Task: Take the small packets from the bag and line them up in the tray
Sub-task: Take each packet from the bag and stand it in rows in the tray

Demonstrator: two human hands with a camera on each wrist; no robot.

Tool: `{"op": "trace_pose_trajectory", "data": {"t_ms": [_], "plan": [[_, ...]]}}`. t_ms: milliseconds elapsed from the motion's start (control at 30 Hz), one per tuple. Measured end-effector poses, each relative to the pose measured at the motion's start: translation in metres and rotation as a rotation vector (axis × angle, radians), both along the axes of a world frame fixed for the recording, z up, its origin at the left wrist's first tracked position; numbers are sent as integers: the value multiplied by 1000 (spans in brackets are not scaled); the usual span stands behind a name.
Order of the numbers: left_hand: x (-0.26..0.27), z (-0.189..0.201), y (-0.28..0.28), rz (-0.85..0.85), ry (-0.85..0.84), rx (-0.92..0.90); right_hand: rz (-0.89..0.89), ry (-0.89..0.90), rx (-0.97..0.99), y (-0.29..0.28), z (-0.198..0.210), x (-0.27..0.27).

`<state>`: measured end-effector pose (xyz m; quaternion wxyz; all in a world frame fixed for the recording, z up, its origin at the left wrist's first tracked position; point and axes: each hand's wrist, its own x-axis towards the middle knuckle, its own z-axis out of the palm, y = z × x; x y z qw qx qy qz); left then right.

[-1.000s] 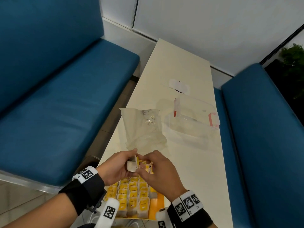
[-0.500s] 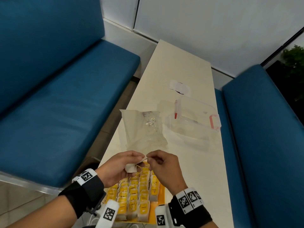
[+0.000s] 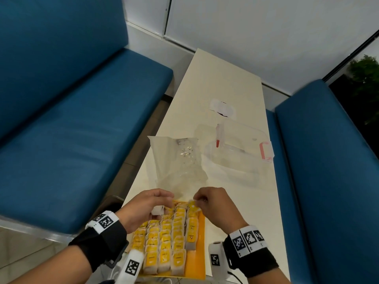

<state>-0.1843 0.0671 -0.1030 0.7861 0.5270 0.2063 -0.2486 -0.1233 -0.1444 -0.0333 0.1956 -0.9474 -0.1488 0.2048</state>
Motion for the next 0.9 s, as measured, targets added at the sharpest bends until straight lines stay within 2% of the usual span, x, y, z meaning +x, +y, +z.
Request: {"op": "trace_pose_trajectory", "data": {"t_ms": [200, 433, 567, 767, 900], "plan": [[-4, -8, -2, -92, 27, 84, 163, 81, -130, -14, -2, -16], [-5, -10, -7, -122, -7, 181, 386, 350, -261, -16, -9, -36], [-4, -10, -6, -115, -16, 182, 424, 500, -337, -14, -24, -36], [-4, -9, -6, -117, -3, 186, 345, 209, -366, -13, -48, -38], [-4, -9, -6, -121, 0, 184, 298, 105, -384, -17, -64, -42]]}}
